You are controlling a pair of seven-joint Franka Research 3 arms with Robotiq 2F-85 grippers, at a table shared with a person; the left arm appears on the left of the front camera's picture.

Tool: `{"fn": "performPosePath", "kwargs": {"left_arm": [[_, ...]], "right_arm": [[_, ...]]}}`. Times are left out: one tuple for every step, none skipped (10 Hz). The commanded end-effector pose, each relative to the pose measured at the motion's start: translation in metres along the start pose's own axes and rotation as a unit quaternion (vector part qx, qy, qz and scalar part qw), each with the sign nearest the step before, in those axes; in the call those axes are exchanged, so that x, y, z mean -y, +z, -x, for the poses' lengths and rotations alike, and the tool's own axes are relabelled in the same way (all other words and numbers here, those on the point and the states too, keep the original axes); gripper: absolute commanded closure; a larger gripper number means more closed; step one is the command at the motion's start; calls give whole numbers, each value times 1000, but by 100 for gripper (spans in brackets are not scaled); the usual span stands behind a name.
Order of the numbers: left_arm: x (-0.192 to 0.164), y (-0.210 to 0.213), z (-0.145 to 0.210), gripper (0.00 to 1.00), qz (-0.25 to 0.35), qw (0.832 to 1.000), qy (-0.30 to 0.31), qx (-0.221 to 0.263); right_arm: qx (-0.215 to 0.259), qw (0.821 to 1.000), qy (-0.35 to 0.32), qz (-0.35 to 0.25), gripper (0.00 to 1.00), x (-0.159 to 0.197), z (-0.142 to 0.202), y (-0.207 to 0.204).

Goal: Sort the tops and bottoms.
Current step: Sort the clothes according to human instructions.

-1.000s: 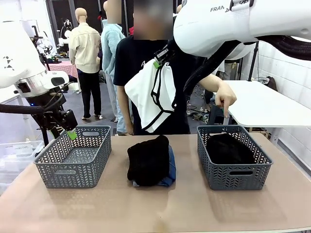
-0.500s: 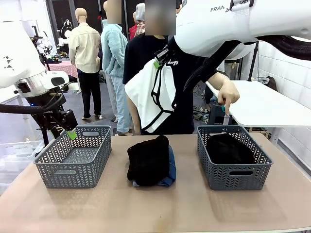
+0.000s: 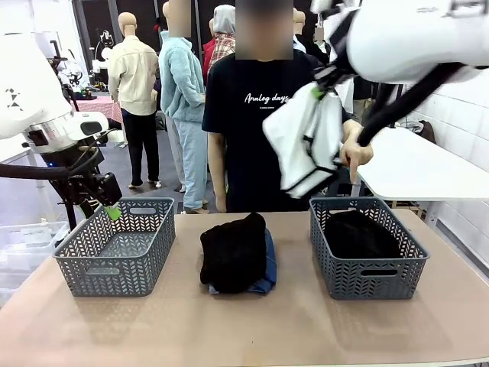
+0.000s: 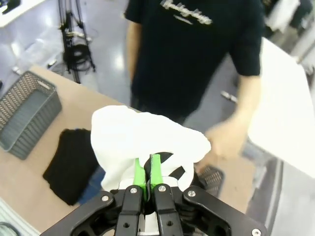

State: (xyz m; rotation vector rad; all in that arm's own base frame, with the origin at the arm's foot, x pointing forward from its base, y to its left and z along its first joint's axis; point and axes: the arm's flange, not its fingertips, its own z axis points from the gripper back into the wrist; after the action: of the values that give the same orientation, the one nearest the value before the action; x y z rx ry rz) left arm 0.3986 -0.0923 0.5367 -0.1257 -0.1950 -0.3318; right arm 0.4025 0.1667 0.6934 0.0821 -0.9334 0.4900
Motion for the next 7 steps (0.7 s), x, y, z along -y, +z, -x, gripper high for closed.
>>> {"fn": "performPosePath", "kwargs": {"left_arm": [[-2,0,1,28,-4,1000,-3,2],[-2,0,1,28,-4,1000,-3,2],[-2,0,1,28,-4,1000,-3,2],[-2,0,1,28,-4,1000,-3,2],[-2,0,1,28,-4,1000,-3,2],[-2,0,1,28,-4,1000,-3,2],[-2,0,1,28,-4,1000,-3,2]], "right_arm": [[-37,997,-50,39,100,10,30,7],[-66,994,-64,52,100,19,38,3],[-19,999,-24,19,100,15,18,8],[-19,999,-24,19,100,15,18,8],[-19,999,-24,19,100,15,18,8],[-19,999,-24,19,100,15,18,8],[-33,999,-32,26,100,15,25,11]]}}
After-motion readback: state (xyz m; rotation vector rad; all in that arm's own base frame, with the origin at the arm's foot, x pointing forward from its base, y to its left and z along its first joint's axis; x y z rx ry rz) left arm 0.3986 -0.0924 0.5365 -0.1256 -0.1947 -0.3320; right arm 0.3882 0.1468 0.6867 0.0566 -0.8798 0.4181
